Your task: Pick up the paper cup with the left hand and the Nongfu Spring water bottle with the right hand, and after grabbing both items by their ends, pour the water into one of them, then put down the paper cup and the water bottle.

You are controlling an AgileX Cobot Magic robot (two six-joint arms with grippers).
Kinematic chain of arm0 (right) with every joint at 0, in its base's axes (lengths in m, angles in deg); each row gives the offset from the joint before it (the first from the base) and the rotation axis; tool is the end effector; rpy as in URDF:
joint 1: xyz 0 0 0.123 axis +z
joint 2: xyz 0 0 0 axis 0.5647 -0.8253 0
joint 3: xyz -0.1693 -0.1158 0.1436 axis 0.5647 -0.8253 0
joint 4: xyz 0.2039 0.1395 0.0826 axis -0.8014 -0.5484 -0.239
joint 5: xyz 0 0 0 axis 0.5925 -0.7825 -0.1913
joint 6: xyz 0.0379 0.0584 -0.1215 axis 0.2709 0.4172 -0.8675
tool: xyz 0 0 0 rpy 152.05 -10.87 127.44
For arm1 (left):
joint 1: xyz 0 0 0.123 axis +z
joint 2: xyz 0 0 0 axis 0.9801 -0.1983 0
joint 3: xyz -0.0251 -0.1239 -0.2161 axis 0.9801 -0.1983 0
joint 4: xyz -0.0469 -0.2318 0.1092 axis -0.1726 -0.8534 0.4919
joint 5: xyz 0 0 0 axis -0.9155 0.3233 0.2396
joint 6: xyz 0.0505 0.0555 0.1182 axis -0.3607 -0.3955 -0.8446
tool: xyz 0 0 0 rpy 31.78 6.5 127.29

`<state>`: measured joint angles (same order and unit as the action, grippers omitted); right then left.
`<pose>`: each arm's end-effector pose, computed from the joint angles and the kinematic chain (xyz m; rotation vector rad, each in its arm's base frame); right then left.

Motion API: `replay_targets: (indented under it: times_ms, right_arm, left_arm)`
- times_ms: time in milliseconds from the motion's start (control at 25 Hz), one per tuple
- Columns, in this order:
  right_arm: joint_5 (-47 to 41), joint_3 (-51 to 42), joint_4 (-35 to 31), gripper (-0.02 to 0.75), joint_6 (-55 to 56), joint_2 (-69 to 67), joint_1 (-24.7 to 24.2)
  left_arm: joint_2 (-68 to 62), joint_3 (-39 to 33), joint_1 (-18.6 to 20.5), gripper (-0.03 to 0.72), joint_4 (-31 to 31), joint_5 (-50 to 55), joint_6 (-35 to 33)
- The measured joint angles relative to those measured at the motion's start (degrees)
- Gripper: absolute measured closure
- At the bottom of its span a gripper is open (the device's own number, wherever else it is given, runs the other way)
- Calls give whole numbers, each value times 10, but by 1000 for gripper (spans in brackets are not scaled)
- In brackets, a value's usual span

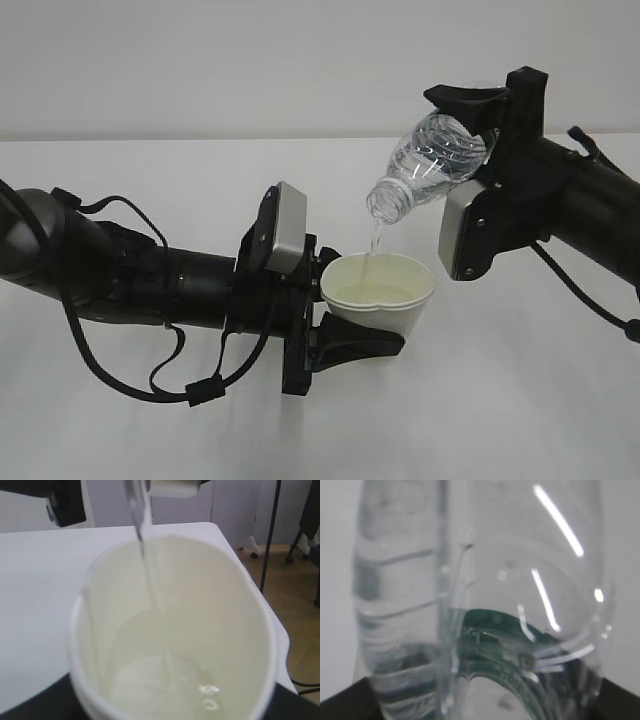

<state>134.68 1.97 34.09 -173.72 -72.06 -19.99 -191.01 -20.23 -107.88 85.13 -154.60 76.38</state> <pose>0.3445 0.1360 0.1584 -1.4822 0.6900 -0.8538 0.2721 -0.2893 0.0664 1.3779 1.3240 -1.0697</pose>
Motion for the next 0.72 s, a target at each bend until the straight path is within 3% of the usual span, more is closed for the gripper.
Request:
replay_targets:
  times_ms: [720]
  right_arm:
    - [1, 0, 0, 244, 0, 0, 0]
  left_arm:
    - [0, 0, 0, 278, 0, 1, 0]
